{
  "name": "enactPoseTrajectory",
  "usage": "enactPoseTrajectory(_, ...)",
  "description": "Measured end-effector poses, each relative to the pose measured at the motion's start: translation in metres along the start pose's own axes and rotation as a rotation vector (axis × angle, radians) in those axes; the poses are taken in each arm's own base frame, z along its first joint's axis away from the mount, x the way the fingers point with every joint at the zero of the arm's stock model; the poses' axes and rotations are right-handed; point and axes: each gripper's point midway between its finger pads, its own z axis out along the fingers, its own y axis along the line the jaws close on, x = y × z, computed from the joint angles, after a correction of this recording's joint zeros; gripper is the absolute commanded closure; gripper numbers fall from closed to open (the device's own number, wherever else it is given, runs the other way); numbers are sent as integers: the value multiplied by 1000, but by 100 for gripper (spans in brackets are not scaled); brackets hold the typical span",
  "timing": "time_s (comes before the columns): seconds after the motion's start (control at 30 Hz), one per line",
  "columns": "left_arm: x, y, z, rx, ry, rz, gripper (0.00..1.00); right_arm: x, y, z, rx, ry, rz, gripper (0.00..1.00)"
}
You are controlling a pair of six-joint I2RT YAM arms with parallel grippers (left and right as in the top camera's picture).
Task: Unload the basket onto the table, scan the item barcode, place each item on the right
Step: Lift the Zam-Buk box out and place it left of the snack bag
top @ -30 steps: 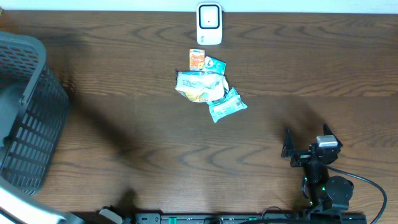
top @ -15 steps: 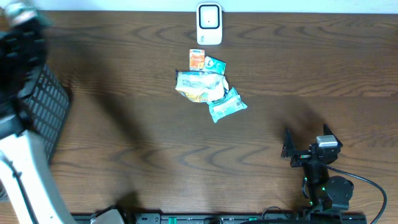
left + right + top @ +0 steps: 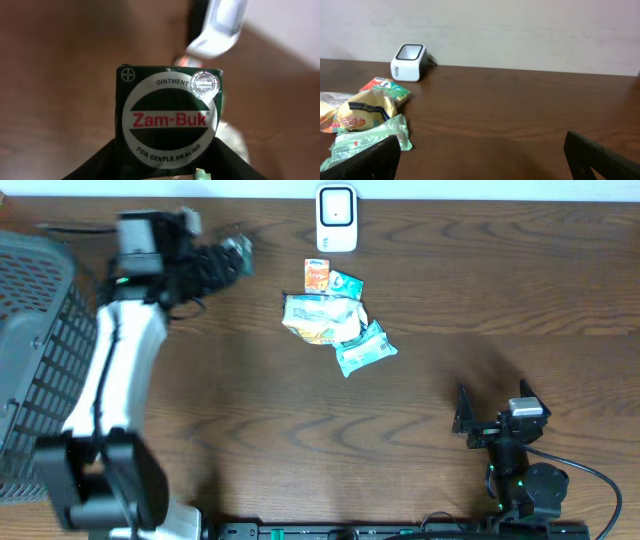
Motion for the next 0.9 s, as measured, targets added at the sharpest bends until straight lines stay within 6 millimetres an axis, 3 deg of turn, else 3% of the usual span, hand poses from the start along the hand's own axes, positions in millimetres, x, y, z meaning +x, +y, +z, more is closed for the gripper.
enactPoseTrajectory(0.13, 30, 8, 36, -58, 109, 3, 48, 0, 0, 0, 0, 0, 0, 1)
enactPoseTrajectory(0.23, 48, 7, 54, -79, 167, 16, 36, 0, 0, 0, 0, 0, 0, 1)
enactPoseTrajectory(0.33, 59, 2, 63, -83, 195, 48, 27, 0, 0, 0, 0, 0, 0, 1)
enactPoseTrajectory(0.5, 58, 5, 65, -137, 178, 88, 14, 0, 0, 0, 0, 0, 0, 1)
enactPoseTrajectory(0.73, 41, 20, 52, -186, 123, 98, 13, 0, 0, 0, 0, 0, 0, 1)
enactPoseTrajectory(0.77, 35, 19, 46, -185, 102, 100, 12, 0, 0, 0, -1, 0, 0, 1)
enactPoseTrajectory(0.8, 27, 18, 36, -182, 73, 102, 3, 0, 0, 0, 0, 0, 0, 1)
enactPoseTrajectory(0.9, -7, 13, -6, -174, -63, 114, 2, 0, 0, 0, 0, 0, 0, 1)
